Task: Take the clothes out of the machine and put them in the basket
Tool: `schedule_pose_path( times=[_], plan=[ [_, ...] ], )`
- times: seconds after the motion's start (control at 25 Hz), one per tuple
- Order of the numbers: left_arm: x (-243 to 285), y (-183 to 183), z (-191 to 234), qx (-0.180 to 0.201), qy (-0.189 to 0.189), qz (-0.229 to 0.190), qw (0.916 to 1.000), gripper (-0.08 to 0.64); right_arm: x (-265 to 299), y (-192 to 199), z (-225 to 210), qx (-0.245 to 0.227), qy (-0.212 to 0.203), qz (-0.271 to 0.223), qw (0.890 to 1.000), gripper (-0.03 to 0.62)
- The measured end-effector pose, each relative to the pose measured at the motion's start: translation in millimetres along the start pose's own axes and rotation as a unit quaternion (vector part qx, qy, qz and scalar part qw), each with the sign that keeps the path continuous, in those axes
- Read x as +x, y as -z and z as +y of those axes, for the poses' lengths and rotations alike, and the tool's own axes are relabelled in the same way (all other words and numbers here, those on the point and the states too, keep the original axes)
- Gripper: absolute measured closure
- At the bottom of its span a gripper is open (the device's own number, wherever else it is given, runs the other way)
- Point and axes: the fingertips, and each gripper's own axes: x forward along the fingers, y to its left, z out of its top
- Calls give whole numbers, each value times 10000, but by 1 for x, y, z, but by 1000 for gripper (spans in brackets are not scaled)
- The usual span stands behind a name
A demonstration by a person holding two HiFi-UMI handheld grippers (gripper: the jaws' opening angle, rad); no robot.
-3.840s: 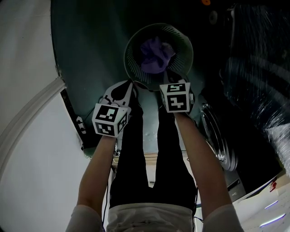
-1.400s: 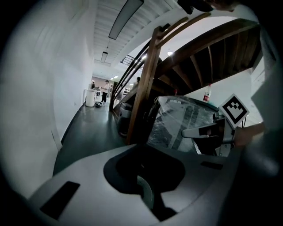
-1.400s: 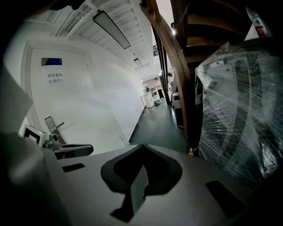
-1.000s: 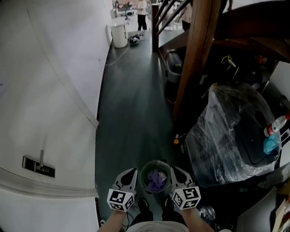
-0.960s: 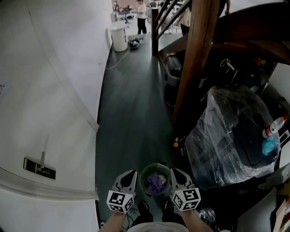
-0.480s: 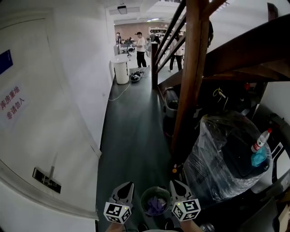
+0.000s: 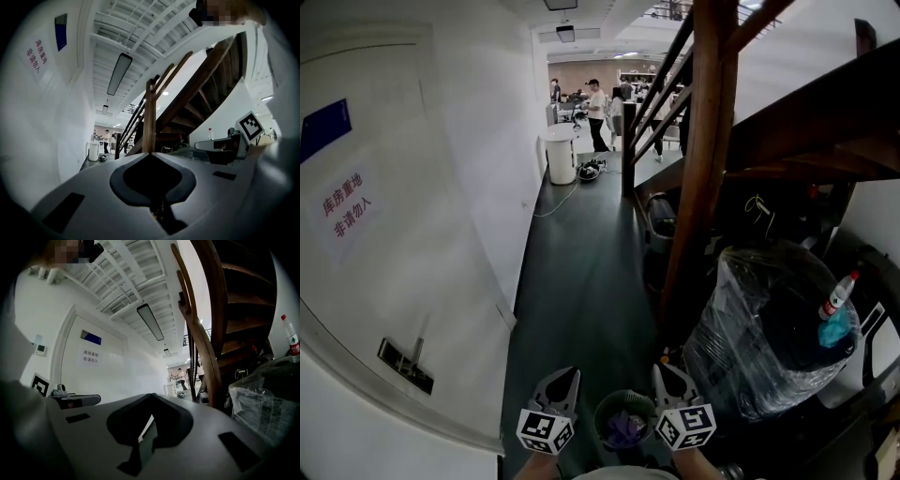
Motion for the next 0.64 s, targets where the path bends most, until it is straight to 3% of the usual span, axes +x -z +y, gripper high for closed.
schedule_pose_path(
  times=[0.64],
  plan=[
    [-8,-9,4,11,98,-120,9999,538,1,5,14,-36,58,25,10000,588]
  ],
)
